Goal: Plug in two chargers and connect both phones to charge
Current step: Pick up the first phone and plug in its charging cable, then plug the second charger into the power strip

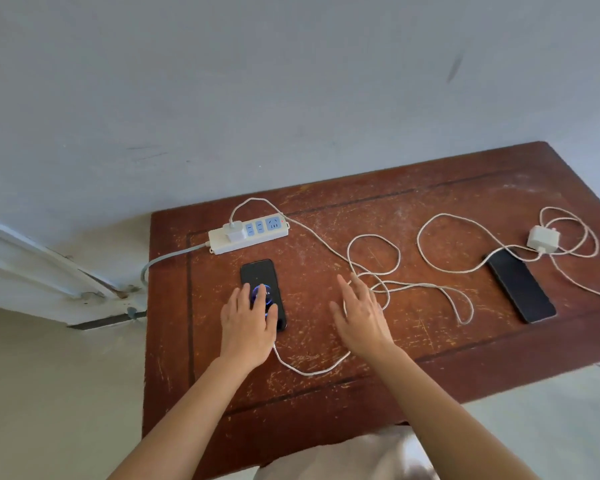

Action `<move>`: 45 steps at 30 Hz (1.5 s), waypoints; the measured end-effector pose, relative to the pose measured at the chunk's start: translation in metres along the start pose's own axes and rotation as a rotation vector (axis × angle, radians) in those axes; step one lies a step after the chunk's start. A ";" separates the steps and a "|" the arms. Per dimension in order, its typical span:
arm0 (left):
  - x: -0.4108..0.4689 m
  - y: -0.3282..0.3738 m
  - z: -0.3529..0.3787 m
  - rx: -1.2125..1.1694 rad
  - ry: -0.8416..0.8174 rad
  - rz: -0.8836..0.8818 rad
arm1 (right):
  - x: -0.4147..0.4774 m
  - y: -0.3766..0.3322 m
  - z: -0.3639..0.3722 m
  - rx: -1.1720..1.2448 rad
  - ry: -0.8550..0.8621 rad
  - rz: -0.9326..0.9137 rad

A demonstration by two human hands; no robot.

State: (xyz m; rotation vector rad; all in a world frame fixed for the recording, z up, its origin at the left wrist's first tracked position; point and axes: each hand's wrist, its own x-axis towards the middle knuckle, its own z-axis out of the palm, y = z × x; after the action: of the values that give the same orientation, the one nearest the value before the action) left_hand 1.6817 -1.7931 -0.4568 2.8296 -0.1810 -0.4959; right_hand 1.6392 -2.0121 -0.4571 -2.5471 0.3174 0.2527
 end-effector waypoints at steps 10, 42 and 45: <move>0.023 0.156 0.020 0.053 -0.143 0.434 | -0.070 0.147 -0.083 -0.019 0.292 0.478; 0.066 0.369 0.123 0.256 -0.312 0.144 | 0.123 0.380 -0.211 0.266 0.392 0.701; 0.065 0.367 0.122 0.266 -0.318 0.150 | 0.127 0.377 -0.216 0.339 0.428 0.675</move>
State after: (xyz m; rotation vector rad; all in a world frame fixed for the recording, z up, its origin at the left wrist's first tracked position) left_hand 1.6715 -2.1840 -0.4861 2.9378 -0.5541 -0.9486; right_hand 1.6805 -2.4609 -0.4988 -2.0599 1.2690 -0.1032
